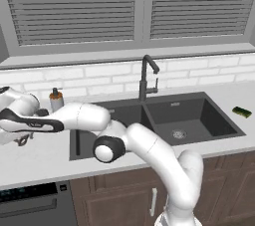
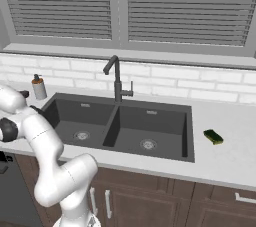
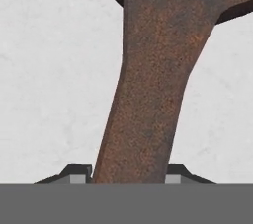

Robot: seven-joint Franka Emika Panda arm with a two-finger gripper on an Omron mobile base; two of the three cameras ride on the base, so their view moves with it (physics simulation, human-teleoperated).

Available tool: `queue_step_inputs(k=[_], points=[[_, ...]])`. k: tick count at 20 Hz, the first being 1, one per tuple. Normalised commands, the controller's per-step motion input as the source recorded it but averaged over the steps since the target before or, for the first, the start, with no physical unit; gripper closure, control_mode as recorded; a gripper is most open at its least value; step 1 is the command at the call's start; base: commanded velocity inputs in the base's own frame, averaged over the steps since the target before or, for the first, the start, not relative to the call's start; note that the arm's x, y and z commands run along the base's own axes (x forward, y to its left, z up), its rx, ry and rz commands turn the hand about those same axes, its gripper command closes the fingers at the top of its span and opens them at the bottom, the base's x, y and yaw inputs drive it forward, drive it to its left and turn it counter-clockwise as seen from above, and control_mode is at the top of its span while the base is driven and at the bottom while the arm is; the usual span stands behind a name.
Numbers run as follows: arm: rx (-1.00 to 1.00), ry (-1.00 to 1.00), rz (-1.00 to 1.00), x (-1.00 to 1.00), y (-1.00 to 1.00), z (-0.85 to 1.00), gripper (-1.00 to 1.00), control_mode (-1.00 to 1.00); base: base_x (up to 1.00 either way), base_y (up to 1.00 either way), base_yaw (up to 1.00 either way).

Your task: Pick the pan and sponge and place them into the sink. Then turn on the water.

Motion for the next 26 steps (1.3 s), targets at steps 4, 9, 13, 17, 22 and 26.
queue_step_inputs(k=[4,9,13,17,22,26], points=[[0.07,-0.12,0.0,-0.5,-0.65,0.07,1.0,-1.0,0.0,0.0,0.0],[0.01,-0.31,0.0,-0.59,-0.61,0.02,1.0,-1.0,0.0,0.0,0.0],[0.08,-0.3,-0.01,-0.34,-0.75,0.13,1.0,-1.0,0.0,0.0,0.0],[0.23,-0.15,-0.04,-0.04,-0.78,0.39,1.0,-1.0,0.0,0.0,0.0],[0.35,-0.1,-0.04,-0.11,-0.84,0.38,1.0,-1.0,0.0,0.0,0.0],[0.34,-0.06,-0.03,-0.14,-0.86,0.14,1.0,-1.0,0.0,0.0,0.0]])
